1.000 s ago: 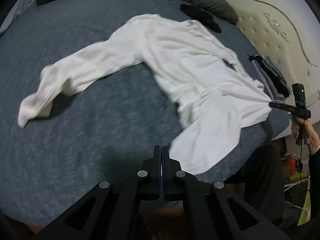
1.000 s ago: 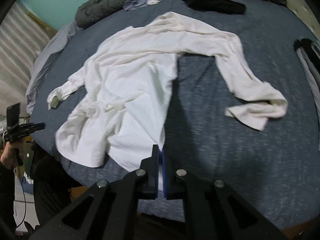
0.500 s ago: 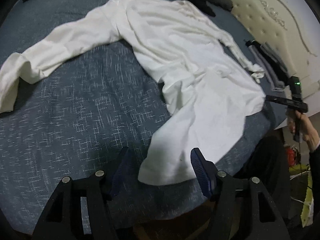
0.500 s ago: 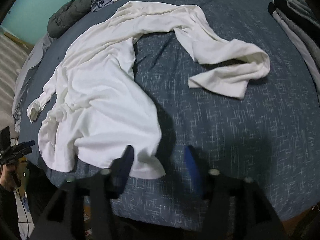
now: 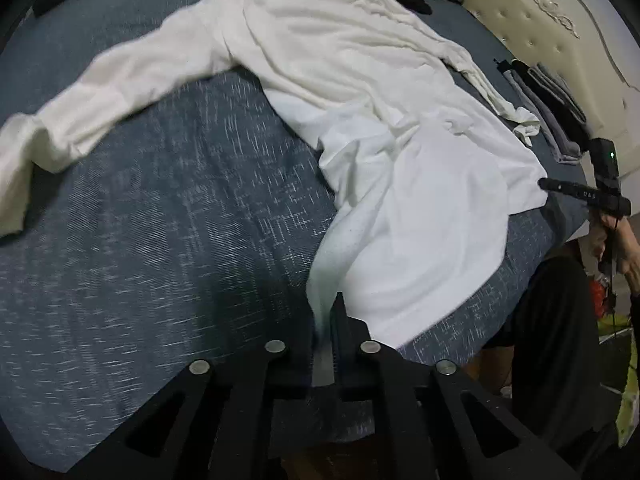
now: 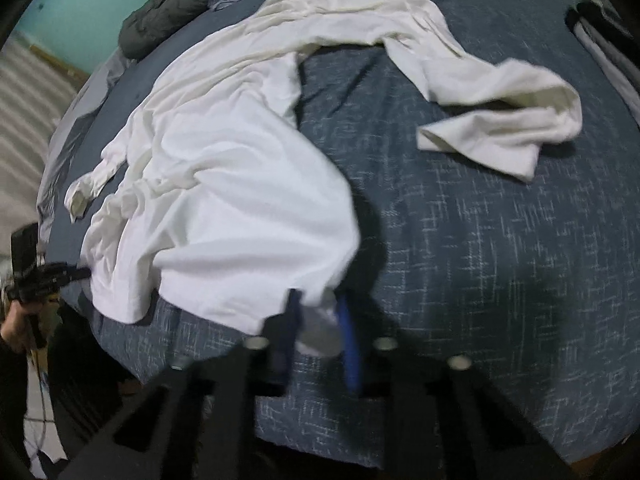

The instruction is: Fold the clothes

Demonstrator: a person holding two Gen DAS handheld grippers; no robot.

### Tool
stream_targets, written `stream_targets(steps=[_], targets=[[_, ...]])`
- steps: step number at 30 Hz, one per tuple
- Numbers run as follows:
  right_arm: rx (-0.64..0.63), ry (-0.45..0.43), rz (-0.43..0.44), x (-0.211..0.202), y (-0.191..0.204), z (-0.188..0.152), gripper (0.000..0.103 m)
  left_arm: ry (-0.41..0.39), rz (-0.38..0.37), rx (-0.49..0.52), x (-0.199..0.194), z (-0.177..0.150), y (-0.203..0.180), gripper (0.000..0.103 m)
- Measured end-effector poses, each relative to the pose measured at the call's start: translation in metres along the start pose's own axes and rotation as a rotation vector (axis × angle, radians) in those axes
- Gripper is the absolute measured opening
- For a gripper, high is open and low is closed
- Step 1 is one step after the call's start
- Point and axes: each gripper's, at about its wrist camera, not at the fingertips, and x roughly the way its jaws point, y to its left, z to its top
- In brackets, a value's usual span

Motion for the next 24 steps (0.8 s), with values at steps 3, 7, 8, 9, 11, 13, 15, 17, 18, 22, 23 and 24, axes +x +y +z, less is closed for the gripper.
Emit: stream_targets(steps=[3, 7, 8, 9, 11, 13, 15, 17, 18, 22, 23, 24], targets=[[-0.034, -0.02, -0.016, -0.017, 0.003, 0.002, 0.003, -0.023, 0.019, 0.016, -0.022, -0.002, 0.004, 0.006], [-0.054, -0.038, -0.035, -0.044, -0.005, 0.004, 0.003, -0.05, 0.034, -0.002, -0.051, 0.0, 0.022, 0.006], [-0.054, -0.04, -0.031, -0.05, -0.007, 0.003, 0.003, -0.055, 0.042, -0.003, -0.058, -0.002, 0.025, 0.005], [-0.055, -0.041, -0.028, -0.055, -0.008, 0.002, 0.003, -0.052, 0.05, -0.004, -0.061, -0.005, 0.027, 0.002], [-0.074, -0.03, -0.03, -0.056, -0.006, -0.005, 0.003, -0.043, 0.048, -0.015, -0.064, -0.01, 0.032, 0.001], [-0.081, -0.016, -0.031, -0.054, -0.006, -0.012, 0.003, -0.024, 0.06, -0.034, -0.058, -0.018, 0.038, 0.0], [-0.065, 0.0, -0.029, -0.046, -0.01, -0.02, 0.003, -0.006, 0.063, -0.059, -0.048, -0.025, 0.046, 0.0], [-0.047, 0.019, -0.027, -0.036, -0.013, -0.027, 0.003, 0.001, 0.059, -0.075, -0.04, -0.028, 0.047, 0.0], [-0.043, 0.027, -0.026, -0.031, -0.013, -0.03, 0.003, 0.004, 0.06, -0.078, -0.038, -0.029, 0.047, 0.0], [-0.065, 0.064, -0.025, -0.021, -0.008, -0.036, 0.003, -0.01, 0.053, -0.086, -0.04, -0.03, 0.048, 0.0], [-0.072, 0.075, -0.03, -0.02, -0.007, -0.035, 0.004, -0.023, 0.052, -0.087, -0.044, -0.026, 0.048, 0.0], [-0.072, 0.068, -0.035, -0.023, -0.008, -0.032, 0.004, -0.037, 0.051, -0.088, -0.049, -0.023, 0.048, 0.0]])
